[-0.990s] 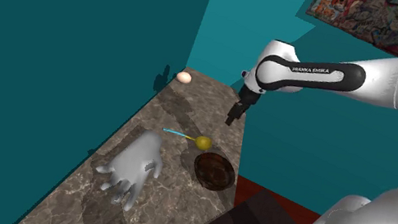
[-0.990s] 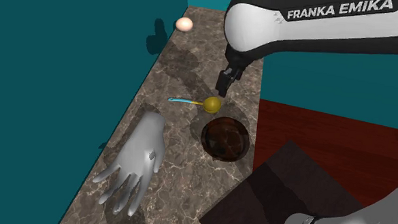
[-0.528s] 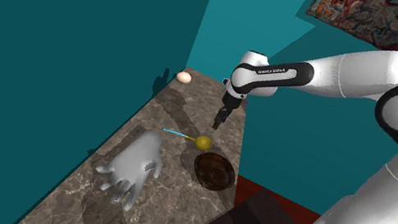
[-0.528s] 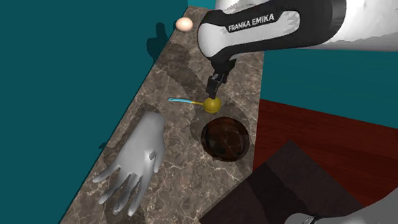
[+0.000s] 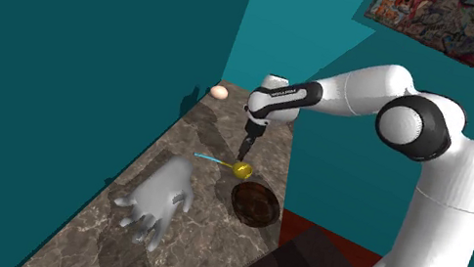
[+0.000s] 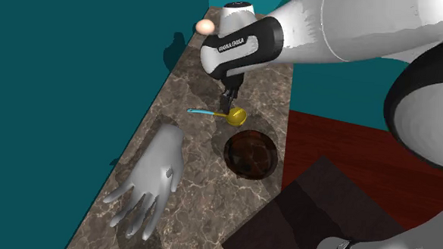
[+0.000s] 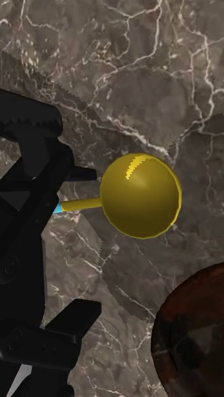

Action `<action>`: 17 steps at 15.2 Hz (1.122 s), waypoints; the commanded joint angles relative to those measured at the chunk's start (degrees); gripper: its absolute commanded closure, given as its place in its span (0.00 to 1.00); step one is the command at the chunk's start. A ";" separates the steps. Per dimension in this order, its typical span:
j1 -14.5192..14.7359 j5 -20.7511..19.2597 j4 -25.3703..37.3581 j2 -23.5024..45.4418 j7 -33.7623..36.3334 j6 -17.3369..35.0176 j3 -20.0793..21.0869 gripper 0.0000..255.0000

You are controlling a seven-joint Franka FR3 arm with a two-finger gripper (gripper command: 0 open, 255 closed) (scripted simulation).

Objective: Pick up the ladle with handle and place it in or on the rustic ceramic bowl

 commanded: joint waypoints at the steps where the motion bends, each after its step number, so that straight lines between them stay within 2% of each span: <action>1: -0.40 0.45 4.55 4.95 -1.73 -0.58 0.80 0.00; 5: -1.32 0.61 13.33 14.26 -4.75 -1.86 2.22 0.00; 12: -1.31 1.23 11.93 17.00 -5.14 2.27 2.71 0.00; 17: -1.31 1.28 11.87 17.25 -5.17 2.59 2.75 0.00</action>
